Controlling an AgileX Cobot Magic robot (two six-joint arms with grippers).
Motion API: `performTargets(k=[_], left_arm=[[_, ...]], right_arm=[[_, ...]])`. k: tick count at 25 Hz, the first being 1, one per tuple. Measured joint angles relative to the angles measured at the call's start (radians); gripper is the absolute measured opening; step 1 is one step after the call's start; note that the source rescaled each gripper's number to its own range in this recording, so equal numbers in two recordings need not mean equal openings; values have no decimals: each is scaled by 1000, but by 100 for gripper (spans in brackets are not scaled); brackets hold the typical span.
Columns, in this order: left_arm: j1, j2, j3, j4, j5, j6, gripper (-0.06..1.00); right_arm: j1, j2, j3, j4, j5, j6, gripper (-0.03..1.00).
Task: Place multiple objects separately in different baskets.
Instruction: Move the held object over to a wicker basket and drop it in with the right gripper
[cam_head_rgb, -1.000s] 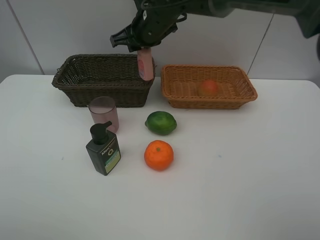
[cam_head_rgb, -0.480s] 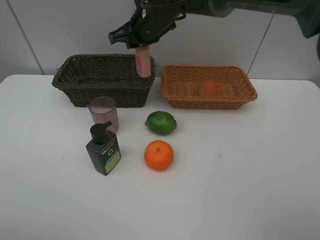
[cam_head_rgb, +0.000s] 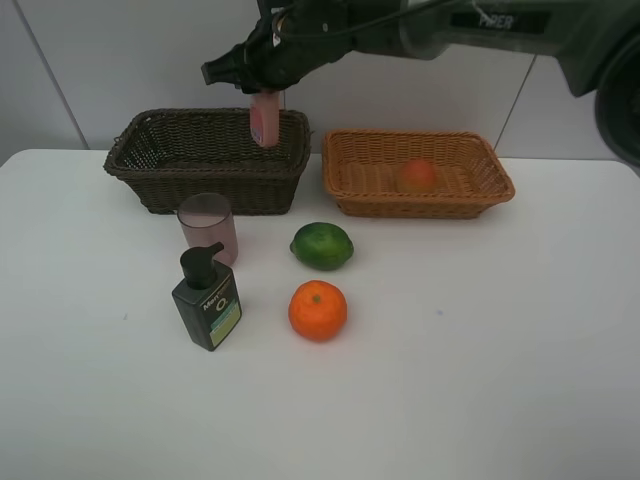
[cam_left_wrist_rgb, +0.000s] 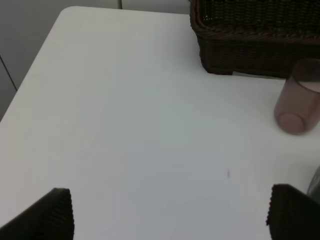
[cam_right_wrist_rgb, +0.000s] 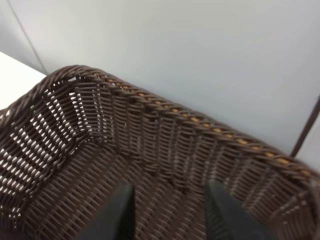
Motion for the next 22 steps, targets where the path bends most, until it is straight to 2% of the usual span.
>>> performTargets(k=[9,22], left_arm=[[0,0,0,0,0,0,100],[0,0,0,0,0,0,100]], right_arm=[[0,93,0,25,-139,0,1],[0,171,0,25,-194,0,1]])
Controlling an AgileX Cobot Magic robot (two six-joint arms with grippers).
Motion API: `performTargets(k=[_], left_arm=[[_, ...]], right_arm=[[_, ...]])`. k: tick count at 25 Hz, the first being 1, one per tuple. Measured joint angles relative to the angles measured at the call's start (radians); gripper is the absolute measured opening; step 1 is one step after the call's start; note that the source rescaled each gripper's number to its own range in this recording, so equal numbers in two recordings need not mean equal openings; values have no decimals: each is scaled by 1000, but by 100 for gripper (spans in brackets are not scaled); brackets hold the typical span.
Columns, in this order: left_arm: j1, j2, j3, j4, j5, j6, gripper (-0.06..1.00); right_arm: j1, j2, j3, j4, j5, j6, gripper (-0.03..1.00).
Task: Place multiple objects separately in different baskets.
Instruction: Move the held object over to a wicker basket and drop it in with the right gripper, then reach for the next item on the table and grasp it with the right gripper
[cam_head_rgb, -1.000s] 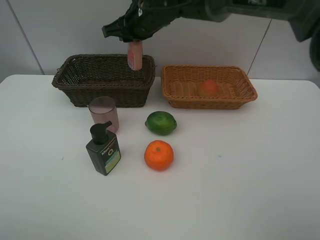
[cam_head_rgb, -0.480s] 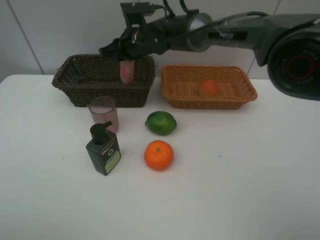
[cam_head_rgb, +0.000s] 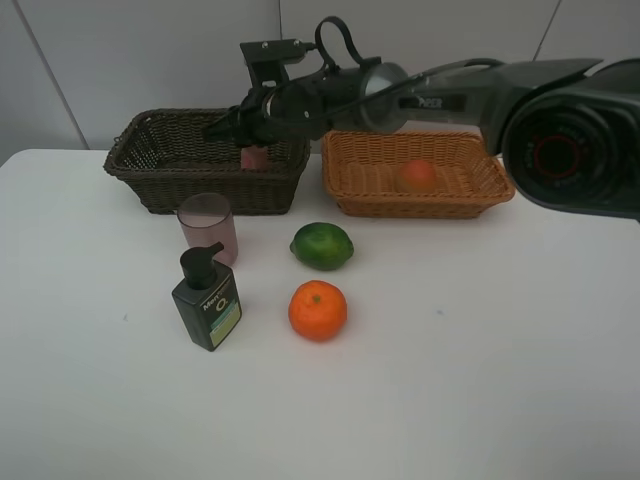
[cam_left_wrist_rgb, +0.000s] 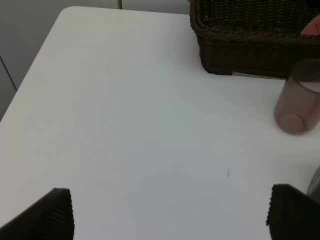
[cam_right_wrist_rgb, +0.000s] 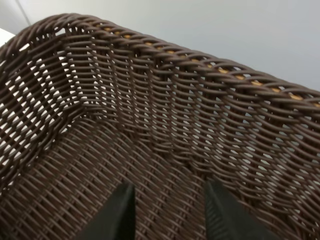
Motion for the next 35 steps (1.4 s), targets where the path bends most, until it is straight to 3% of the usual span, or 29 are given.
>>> performTargets(k=[2,7,10,15,19,25,29,35], left_arm=[[0,0,0,0,0,0,100],[0,0,0,0,0,0,100],[0,0,0,0,0,0,100],[0,0,0,0,0,0,100],[0,0,0,0,0,0,100],[0,0,0,0,0,0,100],[0,0,0,0,0,0,100],[0,0,0,0,0,0,100]], right_arm=[[0,0,0,0,-2,0,9],[0,-5,0,0,18,0,80],[0,-26,0,-1,52,0,95],[0,-102,0,-1,176,-2,100],[0,-178,0,8,394,-76,100],[0,-273,0,40,814,-311,100],[0,-300,0,130,1014,-535,100],[23,-316,36,187,1052,-772,100]])
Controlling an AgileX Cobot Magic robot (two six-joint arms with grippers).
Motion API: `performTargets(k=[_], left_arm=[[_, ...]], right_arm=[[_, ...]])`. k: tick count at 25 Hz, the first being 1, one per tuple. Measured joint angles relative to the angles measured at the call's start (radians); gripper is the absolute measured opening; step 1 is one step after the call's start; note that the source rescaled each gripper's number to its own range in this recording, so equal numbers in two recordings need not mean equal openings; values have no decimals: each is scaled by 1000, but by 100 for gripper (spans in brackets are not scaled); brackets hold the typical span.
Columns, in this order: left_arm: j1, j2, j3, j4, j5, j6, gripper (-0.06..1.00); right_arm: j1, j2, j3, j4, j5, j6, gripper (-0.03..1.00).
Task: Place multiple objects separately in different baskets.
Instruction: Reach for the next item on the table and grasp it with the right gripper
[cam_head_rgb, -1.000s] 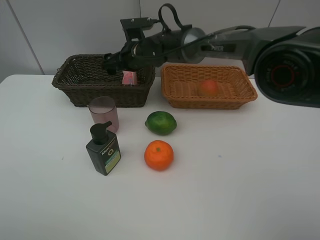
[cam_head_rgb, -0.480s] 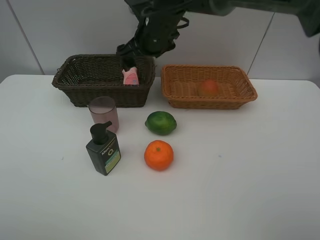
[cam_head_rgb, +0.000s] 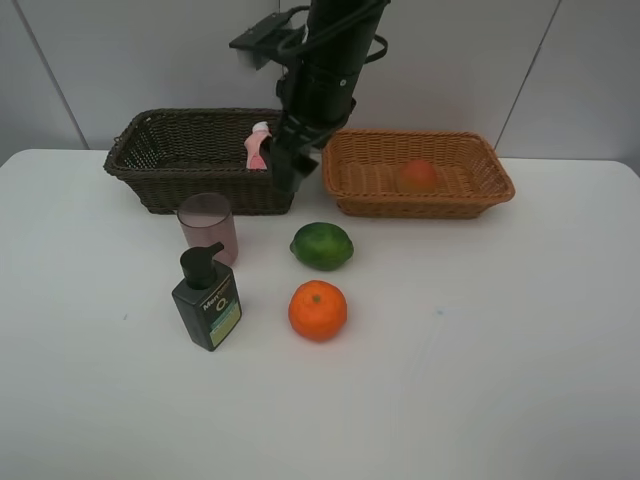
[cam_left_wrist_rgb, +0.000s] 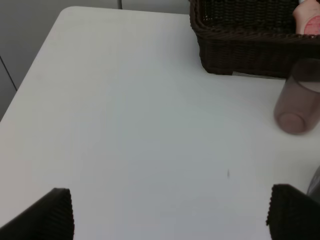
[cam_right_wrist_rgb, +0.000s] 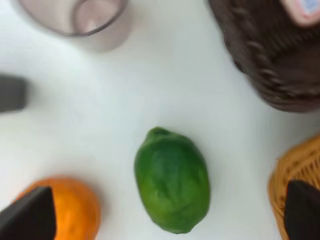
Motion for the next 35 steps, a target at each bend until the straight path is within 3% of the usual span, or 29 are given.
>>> performTargets(k=[8,16,23,35], left_arm=[[0,0,0,0,0,0,100],[0,0,0,0,0,0,100],[0,0,0,0,0,0,100],[0,0,0,0,0,0,100]], right_arm=[[23,-16,181,20,-46,-227,100],[23,-16,246,-11,-148,-245,100],[23,-15,308,-35,-299,-247,100],[95,-15,316,7,-111,-247,100]])
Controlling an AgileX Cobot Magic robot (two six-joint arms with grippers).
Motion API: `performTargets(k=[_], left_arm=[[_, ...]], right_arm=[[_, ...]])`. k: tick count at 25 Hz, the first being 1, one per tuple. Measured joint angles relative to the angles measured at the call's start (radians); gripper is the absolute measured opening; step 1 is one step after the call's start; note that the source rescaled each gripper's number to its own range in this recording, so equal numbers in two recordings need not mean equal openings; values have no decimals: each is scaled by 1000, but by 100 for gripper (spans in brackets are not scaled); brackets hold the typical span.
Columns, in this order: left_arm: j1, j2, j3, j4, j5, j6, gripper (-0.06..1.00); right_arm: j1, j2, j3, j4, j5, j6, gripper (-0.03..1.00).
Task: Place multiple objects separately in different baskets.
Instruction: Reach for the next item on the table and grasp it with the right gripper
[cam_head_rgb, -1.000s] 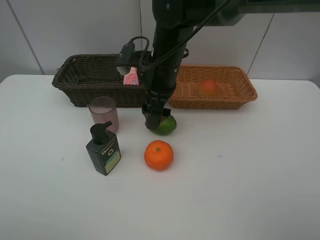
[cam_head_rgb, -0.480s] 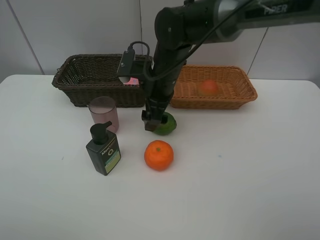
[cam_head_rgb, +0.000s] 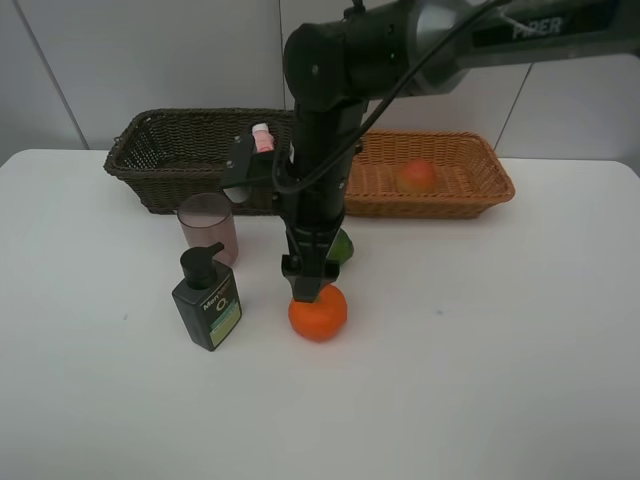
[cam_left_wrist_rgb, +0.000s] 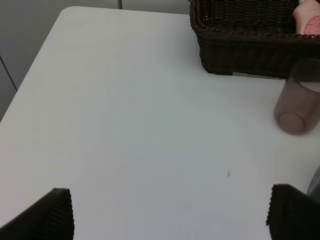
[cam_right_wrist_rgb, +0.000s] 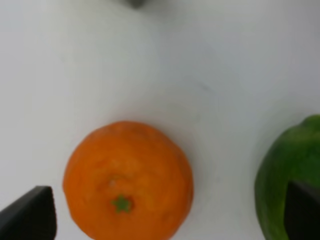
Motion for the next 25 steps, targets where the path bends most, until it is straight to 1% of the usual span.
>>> performTargets(k=[3,5,10,16,18,25], left_arm=[[0,0,0,0,0,0,100],[0,0,0,0,0,0,100],[0,0,0,0,0,0,100],[0,0,0,0,0,0,100],[0,0,0,0,0,0,100],[0,0,0,0,0,0,100]], right_arm=[[20,-1,23,11,-5,0,100],[21,-7,71,13,-36,0,100],[21,-55,213,10,-164,0,100],[21,-72,285,8,-258,0,100],[21,-72,308,8,-302,0,100],[21,-72,381,-23,-412,0,100]])
